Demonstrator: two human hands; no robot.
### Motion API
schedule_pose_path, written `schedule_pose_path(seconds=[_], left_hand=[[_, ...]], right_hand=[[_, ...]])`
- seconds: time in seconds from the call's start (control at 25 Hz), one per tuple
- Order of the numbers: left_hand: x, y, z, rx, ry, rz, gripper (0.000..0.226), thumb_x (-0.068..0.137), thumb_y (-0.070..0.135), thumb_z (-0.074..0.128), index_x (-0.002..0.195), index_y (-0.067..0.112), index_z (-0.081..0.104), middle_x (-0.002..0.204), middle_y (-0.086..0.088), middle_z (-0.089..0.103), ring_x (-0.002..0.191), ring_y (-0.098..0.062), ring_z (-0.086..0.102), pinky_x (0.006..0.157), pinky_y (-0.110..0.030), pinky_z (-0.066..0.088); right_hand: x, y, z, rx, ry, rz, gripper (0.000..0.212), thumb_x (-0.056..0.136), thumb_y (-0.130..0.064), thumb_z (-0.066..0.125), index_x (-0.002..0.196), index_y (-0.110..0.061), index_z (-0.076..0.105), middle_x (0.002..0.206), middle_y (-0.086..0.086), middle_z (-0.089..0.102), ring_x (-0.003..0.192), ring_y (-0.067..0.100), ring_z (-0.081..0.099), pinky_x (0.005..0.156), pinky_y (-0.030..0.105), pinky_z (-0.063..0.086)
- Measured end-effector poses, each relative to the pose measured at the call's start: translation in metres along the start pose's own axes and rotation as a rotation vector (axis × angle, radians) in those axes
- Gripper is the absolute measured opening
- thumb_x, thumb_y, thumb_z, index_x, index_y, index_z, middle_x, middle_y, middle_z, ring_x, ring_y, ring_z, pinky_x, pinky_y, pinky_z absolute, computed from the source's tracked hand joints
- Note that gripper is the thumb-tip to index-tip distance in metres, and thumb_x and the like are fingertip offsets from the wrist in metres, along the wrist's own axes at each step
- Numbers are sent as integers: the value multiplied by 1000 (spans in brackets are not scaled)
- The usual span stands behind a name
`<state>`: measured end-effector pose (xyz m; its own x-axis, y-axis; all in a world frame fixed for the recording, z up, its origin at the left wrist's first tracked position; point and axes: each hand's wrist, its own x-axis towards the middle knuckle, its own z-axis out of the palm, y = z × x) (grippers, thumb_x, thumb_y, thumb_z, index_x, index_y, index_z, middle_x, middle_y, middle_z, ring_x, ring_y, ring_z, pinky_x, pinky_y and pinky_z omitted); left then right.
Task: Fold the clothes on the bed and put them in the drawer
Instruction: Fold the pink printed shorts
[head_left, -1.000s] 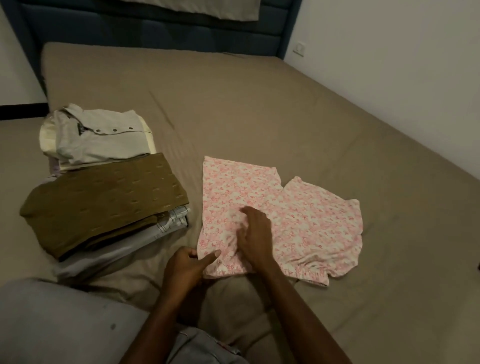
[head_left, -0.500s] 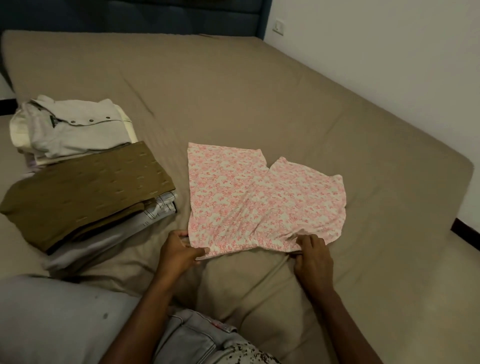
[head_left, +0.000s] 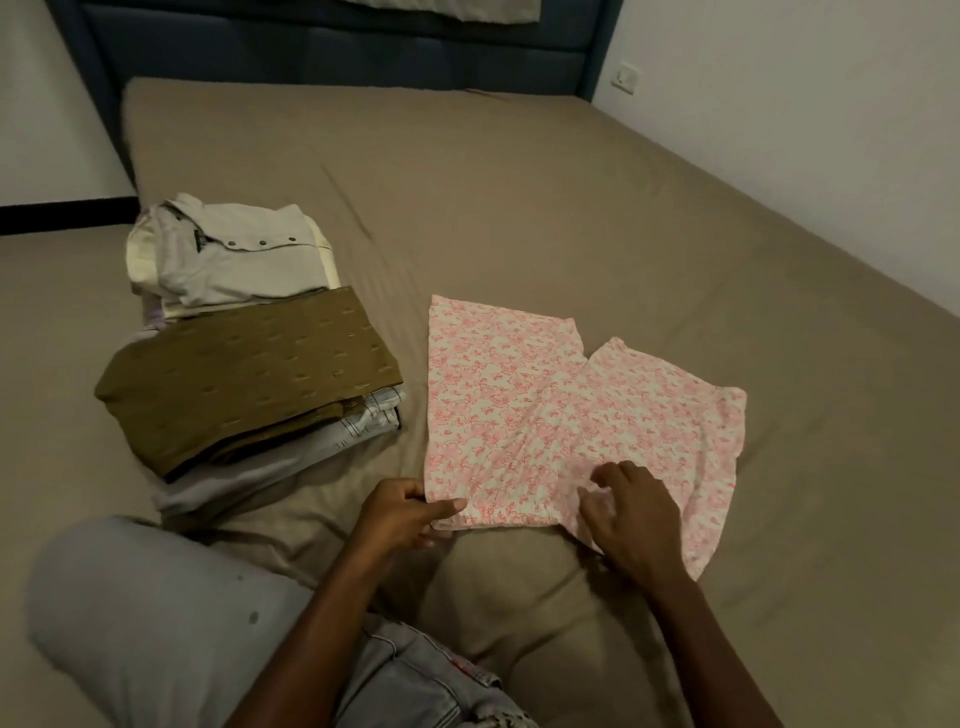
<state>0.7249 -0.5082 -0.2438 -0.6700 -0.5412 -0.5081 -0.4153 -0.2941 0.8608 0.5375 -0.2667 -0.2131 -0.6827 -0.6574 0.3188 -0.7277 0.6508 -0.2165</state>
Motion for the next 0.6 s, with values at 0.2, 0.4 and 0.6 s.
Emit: schedule_pose_path(seconds=[0.2, 0.4, 0.6], left_hand=[[0, 3, 8, -27, 44, 30, 33, 80, 23, 88, 98, 0, 72, 81, -14, 78, 69, -35, 76, 59, -38, 62], [2, 0, 5, 6, 46, 77, 22, 76, 11, 90, 89, 1, 75, 75, -16, 77, 64, -36, 75, 60, -44, 62], [4, 2, 9, -9, 7, 124, 31, 78, 9, 86, 104, 8, 69, 85, -13, 78, 66, -40, 74, 60, -50, 62]], right_hand=[[99, -125, 89, 158, -295, -137, 60, 103, -59, 26, 156, -33, 39, 160, 15, 41, 146, 33, 37, 116, 50, 31], [175, -181, 152, -76, -457, -143, 73, 104, -62, 23, 165, -25, 9, 169, 26, -4, 157, 43, -6, 125, 56, 1], [218, -189, 169, -63, -445, -64, 78, 107, -58, 20, 164, -8, 4, 170, 23, -4, 158, 38, -5, 126, 54, -3]])
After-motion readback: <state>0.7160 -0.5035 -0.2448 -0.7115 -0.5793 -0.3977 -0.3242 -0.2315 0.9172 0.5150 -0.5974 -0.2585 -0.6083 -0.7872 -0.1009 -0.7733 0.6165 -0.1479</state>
